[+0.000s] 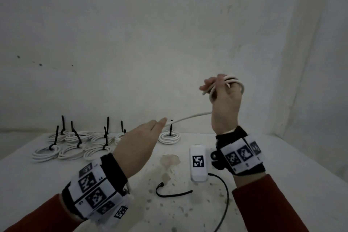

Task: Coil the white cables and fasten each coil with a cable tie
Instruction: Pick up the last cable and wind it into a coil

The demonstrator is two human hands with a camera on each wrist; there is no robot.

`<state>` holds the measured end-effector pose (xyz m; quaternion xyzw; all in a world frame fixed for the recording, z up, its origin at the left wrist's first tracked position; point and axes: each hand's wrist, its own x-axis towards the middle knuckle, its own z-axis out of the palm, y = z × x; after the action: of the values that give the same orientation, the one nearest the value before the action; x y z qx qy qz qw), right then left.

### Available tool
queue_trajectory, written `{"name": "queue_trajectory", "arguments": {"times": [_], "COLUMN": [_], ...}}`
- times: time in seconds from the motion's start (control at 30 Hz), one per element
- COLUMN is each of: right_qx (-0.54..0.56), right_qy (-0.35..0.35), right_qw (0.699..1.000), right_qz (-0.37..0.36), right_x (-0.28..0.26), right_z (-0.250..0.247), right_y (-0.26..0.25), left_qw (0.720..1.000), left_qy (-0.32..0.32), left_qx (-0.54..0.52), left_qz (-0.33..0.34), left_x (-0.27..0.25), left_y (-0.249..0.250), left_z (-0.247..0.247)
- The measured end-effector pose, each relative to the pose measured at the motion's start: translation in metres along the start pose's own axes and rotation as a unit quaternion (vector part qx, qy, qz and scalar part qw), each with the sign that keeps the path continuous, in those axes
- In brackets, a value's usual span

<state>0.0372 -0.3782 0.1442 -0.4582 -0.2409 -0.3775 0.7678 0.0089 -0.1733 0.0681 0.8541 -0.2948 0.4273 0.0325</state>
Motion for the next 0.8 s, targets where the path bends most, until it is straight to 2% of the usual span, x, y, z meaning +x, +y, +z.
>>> {"name": "queue_trajectory", "arguments": {"times": [0.07, 0.17, 0.23, 0.3, 0.33, 0.4, 0.53, 0.6, 0.7, 0.8], "right_qx": [-0.178, -0.387, -0.447, -0.453, -0.438, -0.375, -0.218, -0.155, -0.064, -0.048], "right_qy": [-0.082, -0.24, -0.333, -0.397, -0.414, -0.426, -0.418, -0.403, -0.372, -0.321], "right_qw": [0.981, 0.889, 0.827, 0.791, 0.789, 0.804, 0.838, 0.849, 0.864, 0.883], "right_qz": [-0.005, 0.044, 0.079, 0.106, 0.123, 0.176, 0.273, 0.303, 0.332, 0.339], "right_x": [-0.005, -0.015, -0.021, -0.028, -0.032, -0.04, -0.052, -0.055, -0.058, -0.058], "right_z": [-0.006, -0.016, -0.02, -0.023, -0.023, -0.023, -0.011, -0.004, 0.003, 0.007], "right_y": [0.008, 0.012, 0.011, 0.012, 0.012, 0.01, -0.005, -0.01, -0.012, -0.014], "left_qw": [1.0, 0.999, 0.997, 0.996, 0.995, 0.998, 0.994, 0.971, 0.933, 0.899], "left_qy": [0.008, 0.011, 0.008, 0.008, 0.011, 0.016, 0.011, -0.022, -0.07, -0.026], "left_qx": [0.013, 0.035, 0.046, 0.061, 0.065, 0.044, -0.109, -0.233, -0.344, -0.425], "left_qz": [-0.003, 0.027, 0.054, 0.068, 0.068, 0.051, 0.0, -0.042, -0.074, -0.099], "left_x": [0.004, 0.01, 0.011, 0.011, 0.013, 0.016, 0.02, 0.02, 0.019, 0.018], "left_y": [-0.006, -0.015, -0.019, -0.02, -0.021, -0.024, -0.028, -0.023, -0.012, -0.008], "left_z": [-0.011, -0.034, -0.044, -0.051, -0.052, -0.052, -0.038, -0.034, -0.031, -0.025]}}
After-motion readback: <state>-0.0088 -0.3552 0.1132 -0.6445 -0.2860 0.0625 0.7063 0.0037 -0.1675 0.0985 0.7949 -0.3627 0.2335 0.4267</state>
